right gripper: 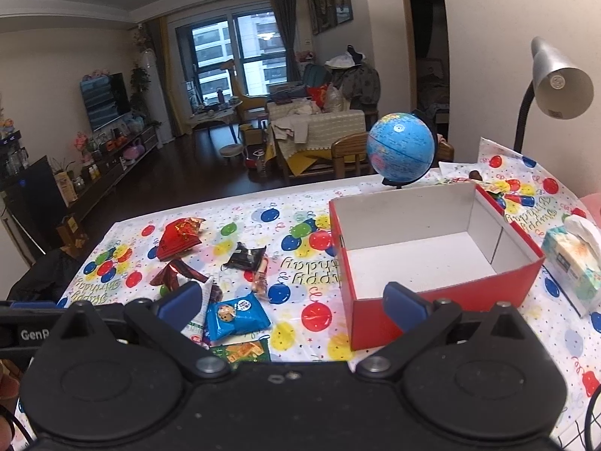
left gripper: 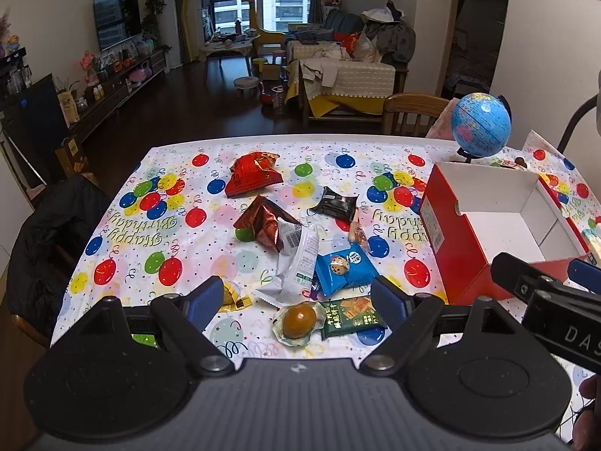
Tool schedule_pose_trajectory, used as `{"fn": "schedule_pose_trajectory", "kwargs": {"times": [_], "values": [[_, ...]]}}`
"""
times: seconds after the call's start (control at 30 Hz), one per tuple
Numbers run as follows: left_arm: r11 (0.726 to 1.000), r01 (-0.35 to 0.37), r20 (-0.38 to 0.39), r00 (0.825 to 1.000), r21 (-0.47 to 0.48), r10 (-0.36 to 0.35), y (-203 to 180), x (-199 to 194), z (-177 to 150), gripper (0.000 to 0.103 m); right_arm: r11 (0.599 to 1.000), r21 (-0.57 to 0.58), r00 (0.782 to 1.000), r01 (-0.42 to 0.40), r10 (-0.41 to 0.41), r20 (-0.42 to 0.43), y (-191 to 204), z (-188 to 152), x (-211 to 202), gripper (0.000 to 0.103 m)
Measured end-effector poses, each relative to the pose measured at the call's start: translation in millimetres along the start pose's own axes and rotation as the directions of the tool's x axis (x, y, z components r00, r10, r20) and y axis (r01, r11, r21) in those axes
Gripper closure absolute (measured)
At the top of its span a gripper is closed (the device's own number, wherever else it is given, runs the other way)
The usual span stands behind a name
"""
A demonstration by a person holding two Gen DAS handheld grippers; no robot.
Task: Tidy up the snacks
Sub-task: 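Grasp the yellow snack packet with the left tool while the right tool grasps the green cracker packet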
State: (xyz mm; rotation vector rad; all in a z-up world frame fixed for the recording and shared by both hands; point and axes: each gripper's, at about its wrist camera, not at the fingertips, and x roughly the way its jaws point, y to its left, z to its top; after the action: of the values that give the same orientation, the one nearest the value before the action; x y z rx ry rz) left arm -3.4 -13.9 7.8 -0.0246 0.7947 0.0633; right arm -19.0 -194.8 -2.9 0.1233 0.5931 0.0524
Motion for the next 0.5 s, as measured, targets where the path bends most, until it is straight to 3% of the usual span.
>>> {"fn": "schedule_pose_trajectory", "kwargs": {"times": [0.27,0.5], "values": [[0.997,-0.048,-0.019,0.999,-0.058,0.047,-4,10,-1,0.017,0.997,-0.02,0.997,-0.076,0.075,-0.021,-15,3,8,0.0],[0.991,-0.118,-0.066,0.991,-0.067,0.113,6,29,-14,0.017,0.977,-0.065,0.974,-0.205,0.198,-0.108,-15,-1,33,0.005]]}}
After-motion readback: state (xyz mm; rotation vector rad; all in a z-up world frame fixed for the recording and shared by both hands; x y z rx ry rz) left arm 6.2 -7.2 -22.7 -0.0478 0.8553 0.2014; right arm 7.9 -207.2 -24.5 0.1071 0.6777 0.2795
